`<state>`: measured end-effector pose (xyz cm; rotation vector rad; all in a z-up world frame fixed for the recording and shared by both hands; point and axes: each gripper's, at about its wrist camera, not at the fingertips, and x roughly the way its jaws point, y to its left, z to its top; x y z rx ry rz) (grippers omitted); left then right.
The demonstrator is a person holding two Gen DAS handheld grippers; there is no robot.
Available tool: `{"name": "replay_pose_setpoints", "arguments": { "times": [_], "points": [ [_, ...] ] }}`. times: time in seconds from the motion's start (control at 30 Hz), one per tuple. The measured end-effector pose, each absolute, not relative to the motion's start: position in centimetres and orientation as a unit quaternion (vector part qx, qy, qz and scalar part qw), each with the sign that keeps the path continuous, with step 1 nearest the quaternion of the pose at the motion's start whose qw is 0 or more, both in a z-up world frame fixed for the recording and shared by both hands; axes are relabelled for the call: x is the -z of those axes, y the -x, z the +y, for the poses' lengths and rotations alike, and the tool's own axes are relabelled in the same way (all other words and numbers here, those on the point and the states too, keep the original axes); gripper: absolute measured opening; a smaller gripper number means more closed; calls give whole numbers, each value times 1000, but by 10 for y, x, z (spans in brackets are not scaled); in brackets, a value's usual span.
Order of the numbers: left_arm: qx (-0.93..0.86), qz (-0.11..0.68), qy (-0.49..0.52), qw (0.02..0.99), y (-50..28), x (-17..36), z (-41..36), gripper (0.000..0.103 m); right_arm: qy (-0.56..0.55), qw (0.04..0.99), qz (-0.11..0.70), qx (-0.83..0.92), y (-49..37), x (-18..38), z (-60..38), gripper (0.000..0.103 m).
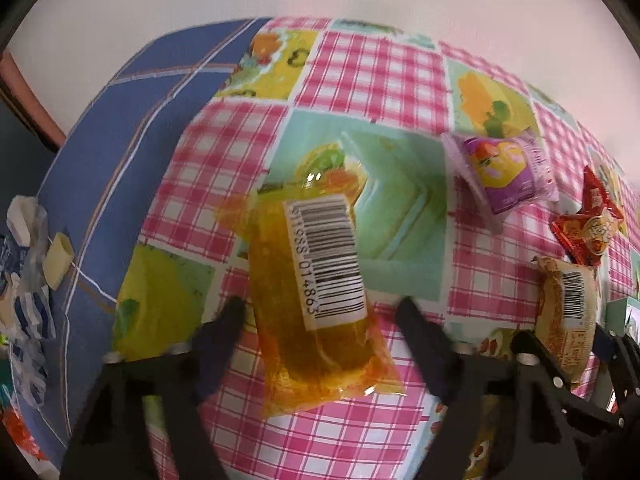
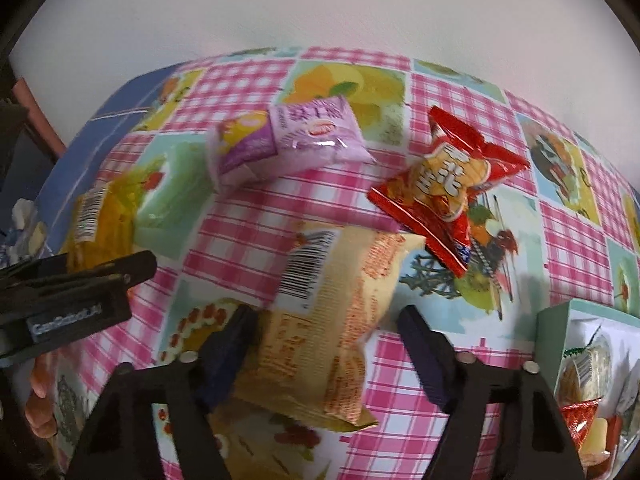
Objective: Organize snacks
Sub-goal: 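Grasp the orange jelly pouch with the left tool while the right grasps the yellow bread packet, then carry the jelly pouch and bread packet over the white tray with both tools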
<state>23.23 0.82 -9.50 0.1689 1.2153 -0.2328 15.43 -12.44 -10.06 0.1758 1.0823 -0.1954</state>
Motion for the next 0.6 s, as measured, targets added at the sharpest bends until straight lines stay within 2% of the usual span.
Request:
{"name": "replay_pose_setpoints", "arguments": {
  "times": [0.1, 0.3, 0.6],
  "points": [
    [113, 566, -76, 813, -233, 90, 7, 49, -95, 851, 509, 91, -154, 97, -125, 59],
    [112, 566, -60, 815, -227, 83, 3, 42, -108, 854, 501, 96, -146, 92, -139, 44],
    [113, 565, -34, 816, -196, 41, -11, 42, -152, 860, 478, 98, -111, 62, -155, 42]
  ]
}}
